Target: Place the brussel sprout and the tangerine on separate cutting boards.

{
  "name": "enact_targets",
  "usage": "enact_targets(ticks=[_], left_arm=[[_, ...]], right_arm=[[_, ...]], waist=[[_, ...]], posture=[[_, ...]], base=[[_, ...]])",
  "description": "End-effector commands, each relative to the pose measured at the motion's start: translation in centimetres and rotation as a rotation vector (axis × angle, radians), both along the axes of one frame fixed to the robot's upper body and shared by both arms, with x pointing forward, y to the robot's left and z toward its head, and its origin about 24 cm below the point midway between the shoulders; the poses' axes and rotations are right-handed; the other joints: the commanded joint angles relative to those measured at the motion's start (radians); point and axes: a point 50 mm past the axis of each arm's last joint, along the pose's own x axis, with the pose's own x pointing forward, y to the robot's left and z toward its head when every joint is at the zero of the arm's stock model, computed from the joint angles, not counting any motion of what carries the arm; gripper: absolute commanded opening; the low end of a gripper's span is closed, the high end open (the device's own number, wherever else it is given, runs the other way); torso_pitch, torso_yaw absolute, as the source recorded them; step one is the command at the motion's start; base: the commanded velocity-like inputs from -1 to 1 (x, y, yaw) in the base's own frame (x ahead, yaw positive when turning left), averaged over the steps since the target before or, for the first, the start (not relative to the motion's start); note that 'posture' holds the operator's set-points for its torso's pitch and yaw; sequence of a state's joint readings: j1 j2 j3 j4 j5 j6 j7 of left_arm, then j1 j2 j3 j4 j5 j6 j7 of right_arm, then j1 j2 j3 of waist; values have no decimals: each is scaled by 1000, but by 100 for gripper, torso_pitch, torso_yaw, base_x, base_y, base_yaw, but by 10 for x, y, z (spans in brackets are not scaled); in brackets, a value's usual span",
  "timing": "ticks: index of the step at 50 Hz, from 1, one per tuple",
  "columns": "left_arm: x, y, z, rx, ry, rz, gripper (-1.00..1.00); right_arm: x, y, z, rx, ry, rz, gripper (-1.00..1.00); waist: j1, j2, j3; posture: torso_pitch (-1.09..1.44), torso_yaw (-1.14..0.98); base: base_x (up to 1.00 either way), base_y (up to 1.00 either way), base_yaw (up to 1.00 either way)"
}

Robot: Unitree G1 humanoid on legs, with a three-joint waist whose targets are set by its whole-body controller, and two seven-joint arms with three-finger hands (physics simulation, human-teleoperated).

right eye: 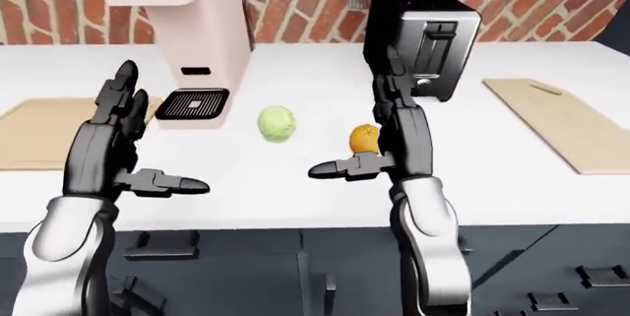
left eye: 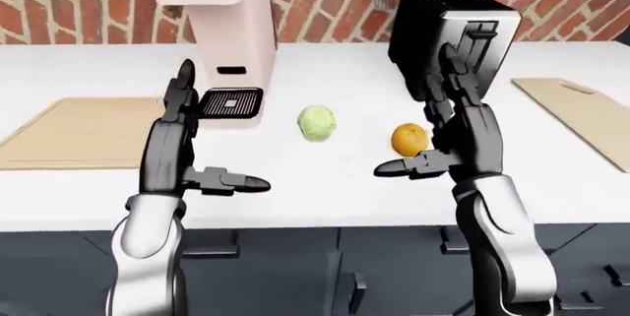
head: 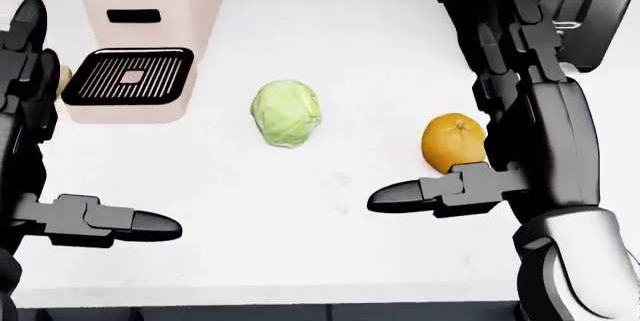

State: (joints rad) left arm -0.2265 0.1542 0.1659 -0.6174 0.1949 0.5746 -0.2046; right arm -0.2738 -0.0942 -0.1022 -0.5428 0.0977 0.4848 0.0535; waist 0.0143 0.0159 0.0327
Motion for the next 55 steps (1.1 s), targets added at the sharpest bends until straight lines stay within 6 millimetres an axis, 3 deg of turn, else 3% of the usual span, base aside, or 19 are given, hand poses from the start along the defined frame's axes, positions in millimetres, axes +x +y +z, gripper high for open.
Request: enact_targets(ticks=[1, 4, 8, 9, 15, 18, 21, 26, 27, 28, 29, 30, 33, 35, 39, 46, 48, 52, 55], left_arm=[[-4, 1, 15, 18, -84, 9, 100], [-4, 1, 16, 21, -85, 11, 100], [-5, 2, 17, 22, -86, 13, 100], [-5, 1, 18, 21, -87, 11, 100], [-5, 1, 16, 22, -84, 11, 100], [-5, 1, 16, 21, -85, 12, 100], [-4, 1, 14, 20, -84, 14, 100], [-5, 1, 14, 20, -81, 17, 100], [-5, 1, 13, 19, -81, 16, 100], [-5, 1, 13, 20, -80, 16, 100], [-5, 1, 13, 20, -80, 16, 100], [-5, 2, 13, 20, -80, 16, 100], [-5, 2, 14, 21, -80, 17, 100], [-5, 2, 15, 23, -81, 16, 100], [-5, 2, 16, 23, -83, 17, 100], [-4, 1, 15, 27, -80, 17, 100], [-4, 2, 14, 26, -80, 19, 100], [-3, 1, 12, 26, -77, 19, 100], [-3, 2, 12, 25, -76, 20, 100]], right_arm=[[-4, 3, 16, -6, -91, 18, 100], [-2, 2, 18, 16, -89, 5, 100], [-2, 1, 17, 6, -93, -8, 100], [-3, 0, 20, 11, -95, -10, 100], [-3, -2, 20, 24, -107, -13, 100], [-3, -2, 19, 29, -103, -14, 100], [-2, -2, 17, 30, -100, -13, 100], [-2, -2, 15, 26, -96, -14, 100], [-2, -2, 16, 28, -95, -15, 100], [-2, -2, 15, 29, -96, -13, 100], [-2, -2, 13, 17, -92, -18, 100], [-1, -2, 14, 30, -89, -18, 100], [-1, -1, 14, -10, -88, -21, 100], [-1, 2, 18, -14, -93, -12, 100], [-2, 2, 16, -24, -101, -10, 100], [-3, 2, 18, -39, -107, -7, 100], [-3, 2, 18, -39, -106, -8, 100], [-2, 2, 16, -35, -102, -13, 100], [-2, 1, 15, -16, -92, -8, 100]], waist=[[12, 5, -20], [0, 14, 6], [1, -47, 1], [1, -28, 4], [-3, -14, -32], [1, 20, -2], [-2, 39, -21], [10, -18, -17], [10, -16, -6], [10, -23, -13], [13, -121, -40], [2, -89, 8], [4, -95, -8], [-1, -78, -18], [-8, -47, 7], [-13, -19, -11], [-14, -41, -2], [-19, -45, 5], [-42, 0, -6]], posture=[[0, 0], [0, 0], [0, 0], [0, 0], [0, 0], [0, 0], [0, 0], [0, 0], [0, 0], [0, 0], [0, 0], [0, 0], [0, 0], [0, 0], [0, 0], [0, 0], [0, 0], [0, 0], [0, 0]], base=[[4, 0, 87], [2, 0, 32], [0, 0, 0], [0, 0, 0], [0, -1, 0], [4, -33, 0], [5, -35, 0], [7, -41, 0], [13, -62, 0], [14, -12, 0], [5, 0, 0], [0, 0, 0], [0, 0, 0], [6, 0, 0], [20, 0, 0], [23, 6, 0], [31, 31, 0], [26, 24, 0], [0, 0, 0]])
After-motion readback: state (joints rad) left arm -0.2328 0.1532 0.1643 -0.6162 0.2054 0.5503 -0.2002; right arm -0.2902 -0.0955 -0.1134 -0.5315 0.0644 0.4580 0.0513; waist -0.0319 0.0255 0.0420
